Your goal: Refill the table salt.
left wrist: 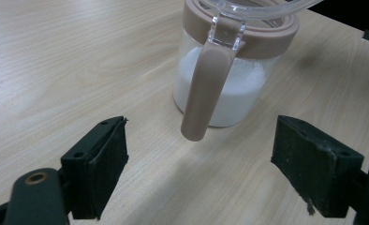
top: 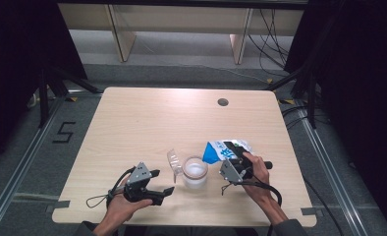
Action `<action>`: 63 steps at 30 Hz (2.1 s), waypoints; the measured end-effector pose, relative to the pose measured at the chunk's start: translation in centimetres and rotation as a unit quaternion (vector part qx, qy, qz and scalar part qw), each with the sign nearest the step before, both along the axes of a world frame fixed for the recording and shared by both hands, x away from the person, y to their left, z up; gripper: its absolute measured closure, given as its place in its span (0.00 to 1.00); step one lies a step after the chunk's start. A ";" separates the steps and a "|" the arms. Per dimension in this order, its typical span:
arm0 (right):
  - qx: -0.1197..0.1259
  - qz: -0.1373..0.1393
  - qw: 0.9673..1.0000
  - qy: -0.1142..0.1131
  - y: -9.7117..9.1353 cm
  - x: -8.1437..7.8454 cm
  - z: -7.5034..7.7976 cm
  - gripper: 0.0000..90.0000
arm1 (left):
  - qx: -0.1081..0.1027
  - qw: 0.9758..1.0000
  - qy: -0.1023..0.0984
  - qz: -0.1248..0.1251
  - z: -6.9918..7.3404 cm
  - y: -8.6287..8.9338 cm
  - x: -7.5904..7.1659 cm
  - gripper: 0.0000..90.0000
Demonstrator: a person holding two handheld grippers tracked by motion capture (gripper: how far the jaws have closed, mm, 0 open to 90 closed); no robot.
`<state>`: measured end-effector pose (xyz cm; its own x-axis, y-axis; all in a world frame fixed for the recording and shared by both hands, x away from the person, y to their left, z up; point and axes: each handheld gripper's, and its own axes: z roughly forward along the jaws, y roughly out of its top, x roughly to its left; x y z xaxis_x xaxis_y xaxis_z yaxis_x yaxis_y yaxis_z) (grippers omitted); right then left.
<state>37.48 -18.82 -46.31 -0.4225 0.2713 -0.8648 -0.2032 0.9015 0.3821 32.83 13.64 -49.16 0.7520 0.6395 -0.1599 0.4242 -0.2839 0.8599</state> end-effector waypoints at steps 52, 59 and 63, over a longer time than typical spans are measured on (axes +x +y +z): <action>0.346 -0.031 0.921 0.177 -7.7 4.5 -1.2 0.88 | 0.000 1.000 0.001 0.003 0.0 0.0 0.2 0.20; 0.375 -0.050 0.907 0.185 -9.2 4.9 -1.5 0.89 | 0.002 1.000 0.002 0.001 -0.1 0.0 0.2 0.20; 0.379 -0.068 0.904 0.188 -9.8 4.9 -1.8 0.90 | 0.001 1.000 0.001 0.001 -0.1 0.0 0.3 0.20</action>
